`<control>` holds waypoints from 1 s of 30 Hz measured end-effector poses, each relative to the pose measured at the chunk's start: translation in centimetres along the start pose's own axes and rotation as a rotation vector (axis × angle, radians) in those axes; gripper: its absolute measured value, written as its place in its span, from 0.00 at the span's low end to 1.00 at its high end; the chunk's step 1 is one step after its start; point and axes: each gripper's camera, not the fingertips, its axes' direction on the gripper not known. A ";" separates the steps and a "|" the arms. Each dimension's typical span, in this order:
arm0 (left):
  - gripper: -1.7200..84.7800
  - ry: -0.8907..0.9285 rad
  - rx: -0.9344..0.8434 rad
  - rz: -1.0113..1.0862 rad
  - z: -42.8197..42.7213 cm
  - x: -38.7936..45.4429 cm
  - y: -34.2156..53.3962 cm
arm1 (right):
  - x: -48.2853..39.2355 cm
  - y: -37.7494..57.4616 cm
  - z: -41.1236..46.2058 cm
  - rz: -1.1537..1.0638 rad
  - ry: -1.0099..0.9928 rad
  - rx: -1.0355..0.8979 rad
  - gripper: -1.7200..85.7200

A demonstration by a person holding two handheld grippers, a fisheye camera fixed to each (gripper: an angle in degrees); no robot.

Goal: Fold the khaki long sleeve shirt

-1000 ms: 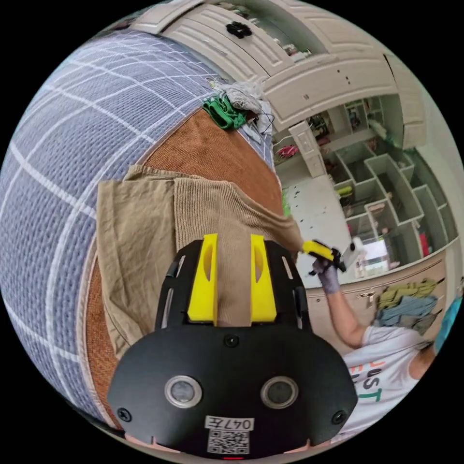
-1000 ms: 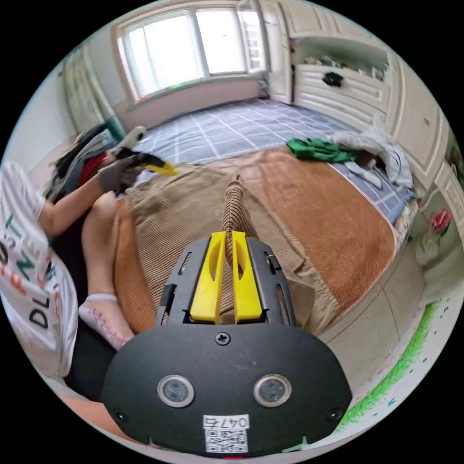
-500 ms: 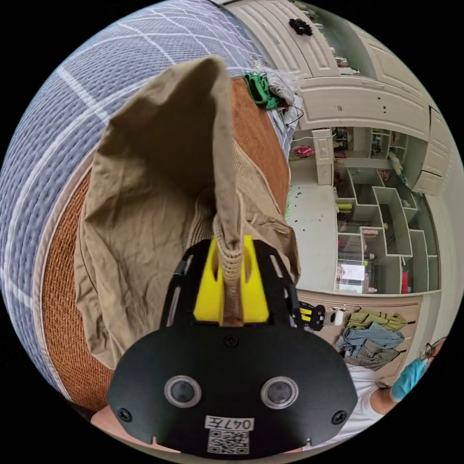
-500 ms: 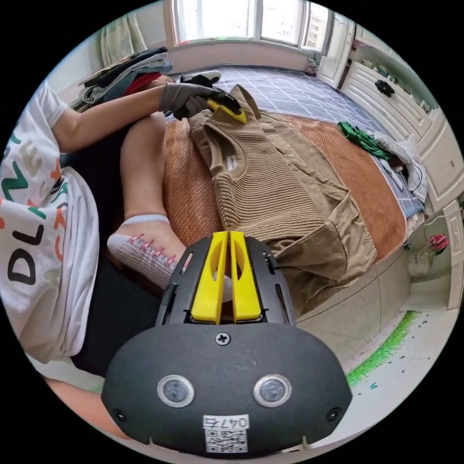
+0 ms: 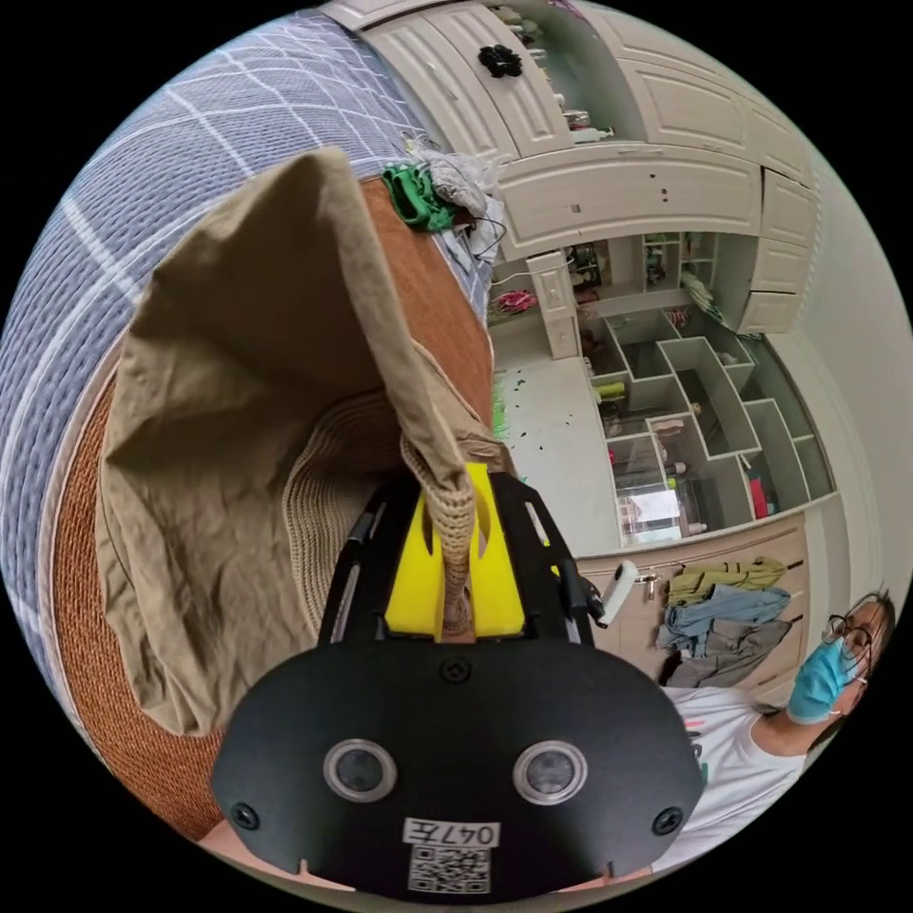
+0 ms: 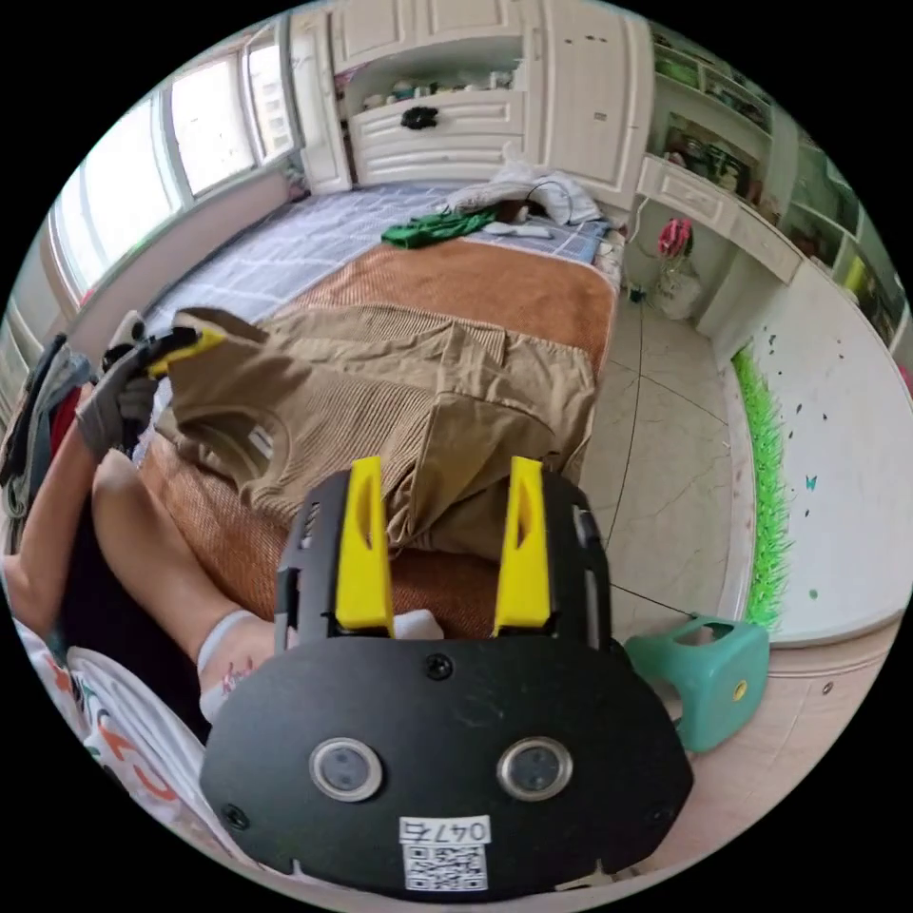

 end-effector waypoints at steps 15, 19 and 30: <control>0.01 0.130 0.421 0.717 -3.4 18.5 23.0 | 15.9 8.6 -21.5 -0.102 -0.756 0.722 0.01; 0.01 0.195 0.796 0.912 -8.0 27.8 34.8 | 16.2 12.1 -32.1 -0.223 -0.648 1.141 0.01; 0.01 -0.129 1.272 1.240 -4.4 35.9 59.7 | 15.5 15.9 -40.1 -0.286 -0.388 1.492 0.01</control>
